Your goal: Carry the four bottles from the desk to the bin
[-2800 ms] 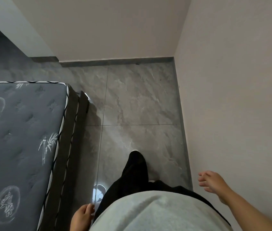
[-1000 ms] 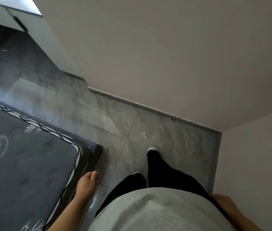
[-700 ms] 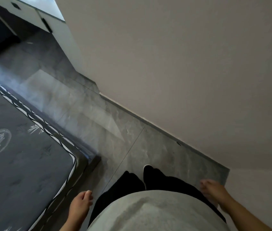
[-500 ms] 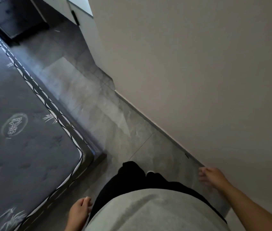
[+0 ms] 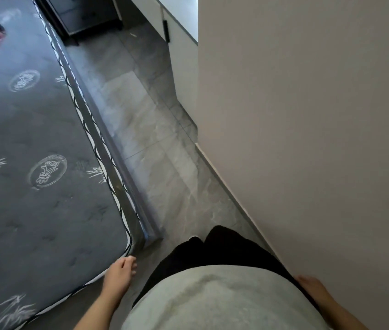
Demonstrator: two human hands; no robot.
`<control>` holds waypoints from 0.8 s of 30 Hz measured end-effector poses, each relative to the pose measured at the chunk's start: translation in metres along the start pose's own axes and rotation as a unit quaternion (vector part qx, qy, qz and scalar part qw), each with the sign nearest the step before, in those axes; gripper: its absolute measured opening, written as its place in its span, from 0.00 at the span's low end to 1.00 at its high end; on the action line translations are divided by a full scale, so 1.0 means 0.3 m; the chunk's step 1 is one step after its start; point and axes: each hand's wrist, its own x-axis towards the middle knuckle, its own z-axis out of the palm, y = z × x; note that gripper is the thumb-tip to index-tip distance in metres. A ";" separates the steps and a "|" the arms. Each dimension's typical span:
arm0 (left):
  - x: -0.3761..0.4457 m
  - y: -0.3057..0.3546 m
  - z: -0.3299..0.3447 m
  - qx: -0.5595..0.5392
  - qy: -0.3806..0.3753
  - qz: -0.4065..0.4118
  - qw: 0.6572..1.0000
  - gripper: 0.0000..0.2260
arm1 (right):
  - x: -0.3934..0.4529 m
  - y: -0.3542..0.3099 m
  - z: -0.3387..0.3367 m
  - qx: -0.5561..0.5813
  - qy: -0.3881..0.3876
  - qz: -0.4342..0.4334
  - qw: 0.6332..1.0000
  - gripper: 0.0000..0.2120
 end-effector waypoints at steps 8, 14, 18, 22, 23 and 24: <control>0.206 0.262 0.023 -0.058 0.017 -0.027 0.998 0.10 | 0.146 -0.391 -0.117 -0.083 -0.003 -0.037 0.996 0.15; 0.240 0.345 0.045 -0.080 0.051 -0.072 0.993 0.12 | 0.259 -0.850 -0.195 -0.010 0.004 -0.065 0.998 0.15; 0.245 0.372 0.028 -0.119 0.088 -0.112 0.983 0.12 | 0.288 -1.140 -0.199 -0.041 -0.011 -0.114 0.993 0.16; 0.297 0.414 -0.008 -0.122 0.110 -0.138 0.977 0.11 | 0.333 -1.335 -0.161 -0.050 -0.035 -0.123 0.991 0.15; 0.320 0.433 -0.019 -0.125 0.115 -0.144 0.975 0.11 | 0.345 -1.374 -0.150 -0.053 -0.038 -0.119 0.991 0.15; 0.344 0.458 -0.034 -0.126 0.118 -0.142 0.975 0.11 | 0.367 -1.404 -0.139 -0.058 -0.037 -0.119 0.991 0.15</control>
